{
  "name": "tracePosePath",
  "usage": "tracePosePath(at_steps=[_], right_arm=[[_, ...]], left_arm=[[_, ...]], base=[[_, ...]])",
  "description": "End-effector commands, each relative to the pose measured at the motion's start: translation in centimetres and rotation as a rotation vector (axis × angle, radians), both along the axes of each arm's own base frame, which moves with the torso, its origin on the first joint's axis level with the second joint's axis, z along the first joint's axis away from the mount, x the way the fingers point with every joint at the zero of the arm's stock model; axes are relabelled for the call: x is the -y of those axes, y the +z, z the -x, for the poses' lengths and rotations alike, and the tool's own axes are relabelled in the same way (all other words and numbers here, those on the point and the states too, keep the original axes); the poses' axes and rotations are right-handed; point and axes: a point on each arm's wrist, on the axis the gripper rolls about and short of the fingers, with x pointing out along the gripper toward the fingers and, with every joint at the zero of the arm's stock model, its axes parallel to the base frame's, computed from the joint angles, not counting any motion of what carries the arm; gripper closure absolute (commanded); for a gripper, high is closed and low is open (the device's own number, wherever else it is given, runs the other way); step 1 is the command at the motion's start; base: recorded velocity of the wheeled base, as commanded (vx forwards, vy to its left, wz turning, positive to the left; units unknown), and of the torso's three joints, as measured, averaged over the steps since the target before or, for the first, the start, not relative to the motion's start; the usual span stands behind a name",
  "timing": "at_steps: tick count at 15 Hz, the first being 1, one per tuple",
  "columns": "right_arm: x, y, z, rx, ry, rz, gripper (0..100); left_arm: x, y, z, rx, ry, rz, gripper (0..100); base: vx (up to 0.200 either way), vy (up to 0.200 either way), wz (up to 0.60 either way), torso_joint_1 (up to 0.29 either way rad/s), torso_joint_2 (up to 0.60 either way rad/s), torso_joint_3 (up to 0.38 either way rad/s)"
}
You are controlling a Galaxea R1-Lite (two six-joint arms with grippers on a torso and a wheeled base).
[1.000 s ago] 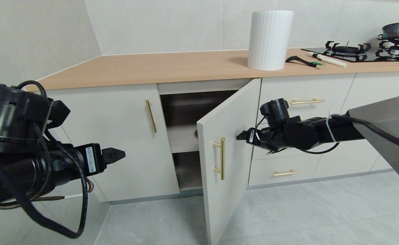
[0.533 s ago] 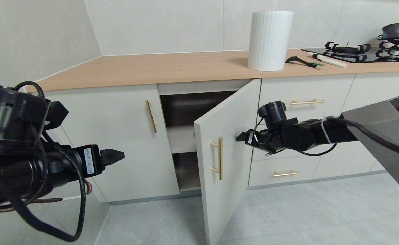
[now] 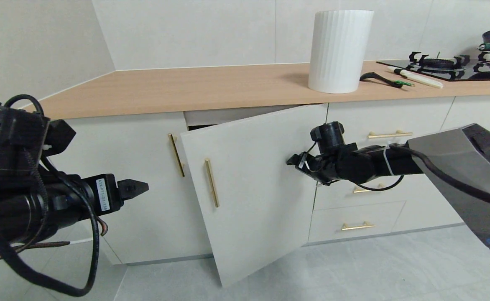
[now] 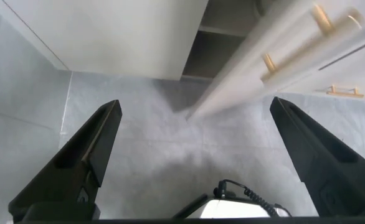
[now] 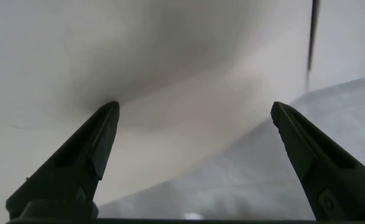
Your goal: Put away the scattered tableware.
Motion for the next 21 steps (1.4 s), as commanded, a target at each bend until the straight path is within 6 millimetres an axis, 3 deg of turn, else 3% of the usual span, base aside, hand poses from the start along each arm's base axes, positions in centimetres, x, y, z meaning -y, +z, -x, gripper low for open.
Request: tracePosePath(at_steps=[1,8,10,16,18,21], right_arm=[[-0.8,-0.2,-1.6,0.031,-0.076,-0.076,0],[-1.1,-1.0,-3.5,0.093,-0.195,-0.064,0],[-1.1,-2.0,-3.8,0.086,-0.227,-0.038,0],[-0.9,-1.6,-3.7,0.090,-0.236,-0.037,0],[-0.6,0.8,-3.1,0.119,-0.245,-0.049,0],[1.5,6.8,0.9,0.143,-0.256,-0.053,0]], left_arm=[[-0.1,0.1,0.1,0.005,0.002,0.001,0],[-0.1,0.1,0.1,0.005,0.002,0.001,0],[-0.1,0.1,0.1,0.005,0.002,0.001,0],[-0.1,0.1,0.2,0.007,0.002,0.002,0],[-0.2,0.4,0.4,0.017,0.002,0.004,0],[-1.1,1.7,2.0,0.082,-0.003,-0.018,0]], base=[[0.000,0.000,0.00,0.000,0.00,0.000],[0.000,0.000,0.00,0.000,0.00,0.000],[0.000,0.000,0.00,0.000,0.00,0.000],[0.000,0.000,0.00,0.000,0.00,0.000],[0.000,0.000,0.00,0.000,0.00,0.000],[0.000,0.000,0.00,0.000,0.00,0.000]])
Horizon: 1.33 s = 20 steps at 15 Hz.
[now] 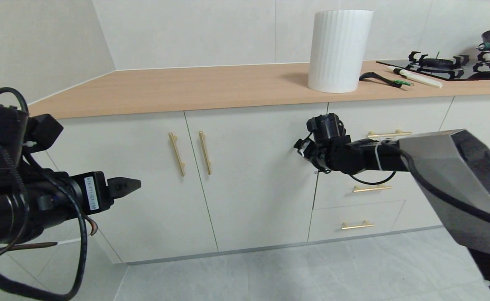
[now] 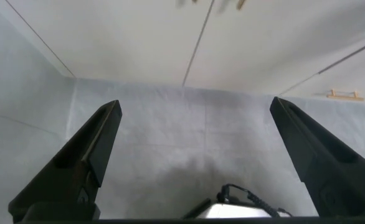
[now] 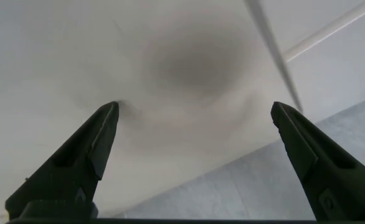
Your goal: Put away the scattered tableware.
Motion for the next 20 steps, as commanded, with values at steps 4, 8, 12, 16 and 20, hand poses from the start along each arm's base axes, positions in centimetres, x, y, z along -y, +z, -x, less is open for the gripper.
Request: tracePosePath(at_steps=[4,8,12,16,20], right_arm=[[6.1,11.2,12.2,0.080,-0.006,0.070,0],[12.7,15.4,24.8,0.202,-0.073,0.268,0],[19.7,18.1,36.8,0.422,-0.197,0.464,0],[23.8,14.6,49.6,0.614,-0.311,0.635,0],[23.3,8.6,53.4,0.581,-0.457,0.677,0]], left_arm=[[-2.0,1.0,5.0,0.110,0.016,0.003,0],[-4.7,-2.8,12.3,0.157,-0.066,-0.185,0],[-6.4,-4.5,16.6,0.278,-0.031,-0.221,0],[-7.3,-7.6,20.5,0.355,0.041,-0.317,0],[-7.0,-11.7,22.3,0.398,0.104,-0.380,0]], base=[[0.000,0.000,0.00,0.000,0.00,0.000],[0.000,0.000,0.00,0.000,0.00,0.000],[0.000,0.000,0.00,0.000,0.00,0.000],[0.000,0.000,0.00,0.000,0.00,0.000],[0.000,0.000,0.00,0.000,0.00,0.000]])
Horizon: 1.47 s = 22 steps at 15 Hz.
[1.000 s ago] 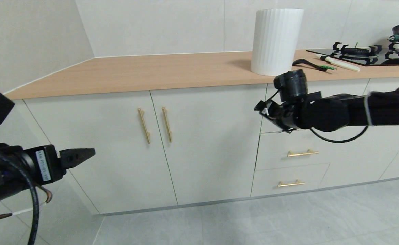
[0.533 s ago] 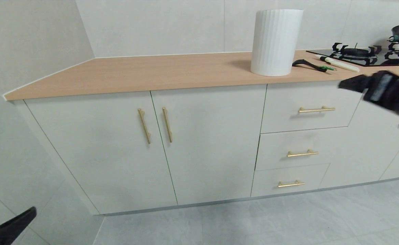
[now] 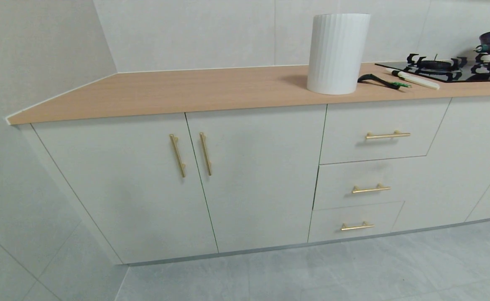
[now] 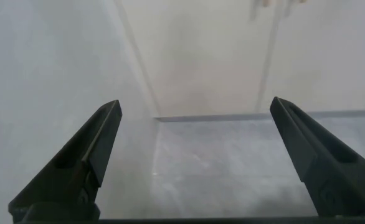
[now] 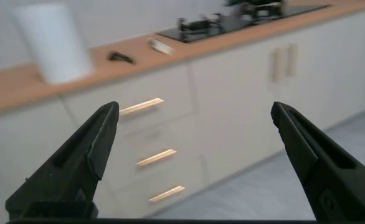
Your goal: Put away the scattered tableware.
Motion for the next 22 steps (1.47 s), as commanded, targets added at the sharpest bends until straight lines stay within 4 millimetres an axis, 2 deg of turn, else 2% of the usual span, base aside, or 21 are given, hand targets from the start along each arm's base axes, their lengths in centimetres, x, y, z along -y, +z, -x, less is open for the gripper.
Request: tracePosePath(at_steps=[1,2,4,5,7,9,11,12,14,15,17,19,22], right_arm=[[-0.3,-6.2,4.4,0.077,-0.099,0.026,0],[-0.5,-8.1,4.6,0.078,-0.090,0.038,0],[-0.9,-10.4,4.1,0.052,-0.097,0.047,0],[-0.9,-11.3,3.5,0.025,-0.094,0.042,0],[-0.9,-11.9,3.1,0.009,-0.080,0.040,0],[-1.0,-15.2,1.1,-0.109,-0.030,0.056,0],[-1.1,-18.2,-0.6,-0.152,-0.002,0.067,0],[-1.3,-19.2,-1.0,-0.164,0.073,0.096,0],[-1.6,-19.5,-1.1,-0.173,0.217,0.091,0],[-1.7,-20.0,-1.1,-0.226,0.271,0.099,0],[-1.8,-19.9,-1.1,-0.217,0.340,0.109,0],[-1.8,-19.9,-1.1,-0.217,0.349,0.124,0],[-1.8,-20.0,-1.1,-0.217,0.347,0.122,0]], left_arm=[[0.3,-3.3,1.5,0.072,0.066,-0.029,0],[0.5,-4.1,1.7,0.088,0.033,-0.036,0],[0.6,-4.5,1.5,0.072,0.008,-0.037,0],[0.6,-5.2,1.2,0.049,-0.001,-0.055,0],[0.8,-5.3,0.6,0.001,-0.137,-0.056,0],[0.9,-5.4,0.7,0.020,-0.189,-0.011,0],[1.0,-5.8,0.9,0.049,-0.192,-0.012,0],[0.9,-5.9,0.5,0.098,-0.159,-0.017,0],[0.8,-6.3,-0.4,0.233,-0.114,0.052,0],[0.9,-6.8,-0.4,0.193,-0.115,0.104,0],[0.9,-6.9,-0.4,0.177,-0.141,0.114,0],[1.1,-7.0,-0.4,0.168,-0.203,0.082,0],[1.0,-6.9,-0.4,0.165,-0.204,0.040,0]], base=[[0.000,0.000,0.00,0.000,0.00,0.000],[0.000,0.000,0.00,0.000,0.00,0.000],[0.000,0.000,0.00,0.000,0.00,0.000],[0.000,0.000,0.00,0.000,0.00,0.000],[0.000,0.000,0.00,0.000,0.00,0.000],[0.000,0.000,0.00,0.000,0.00,0.000],[0.000,0.000,0.00,0.000,0.00,0.000],[0.000,0.000,0.00,0.000,0.00,0.000],[0.000,0.000,0.00,0.000,0.00,0.000],[0.000,0.000,0.00,0.000,0.00,0.000],[0.000,0.000,0.00,0.000,0.00,0.000],[0.000,0.000,0.00,0.000,0.00,0.000],[0.000,0.000,0.00,0.000,0.00,0.000]])
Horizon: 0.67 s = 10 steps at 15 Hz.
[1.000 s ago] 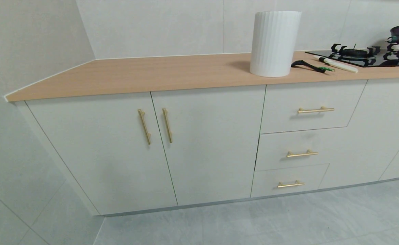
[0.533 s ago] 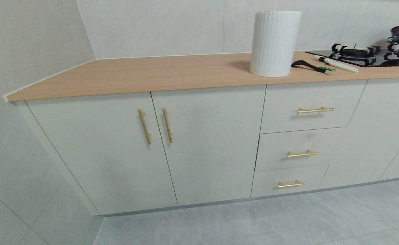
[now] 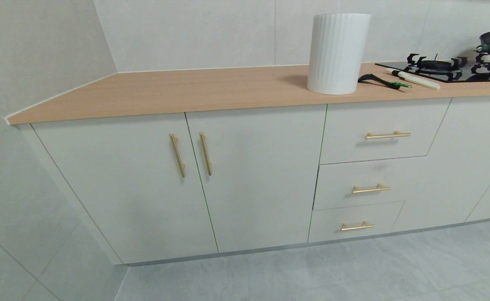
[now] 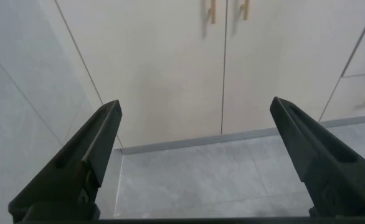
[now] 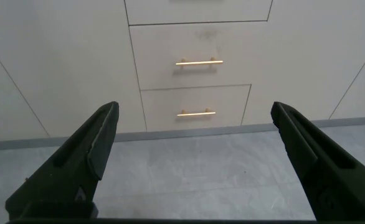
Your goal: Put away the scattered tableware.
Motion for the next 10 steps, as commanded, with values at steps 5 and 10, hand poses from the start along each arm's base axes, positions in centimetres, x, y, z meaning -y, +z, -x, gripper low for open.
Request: tracePosePath(at_steps=[5,10], right_arm=[[0.00,-0.05,-0.03,-0.006,-0.001,-0.001,0],[0.00,-0.05,-0.03,-0.006,-0.001,0.004,0]], left_arm=[[0.00,0.00,0.00,0.000,-0.002,0.005,0],[0.01,0.00,0.00,0.000,-0.003,0.031,0]], base=[[0.000,0.000,0.00,0.000,0.00,0.000],[0.000,0.000,0.00,0.000,0.00,0.000]])
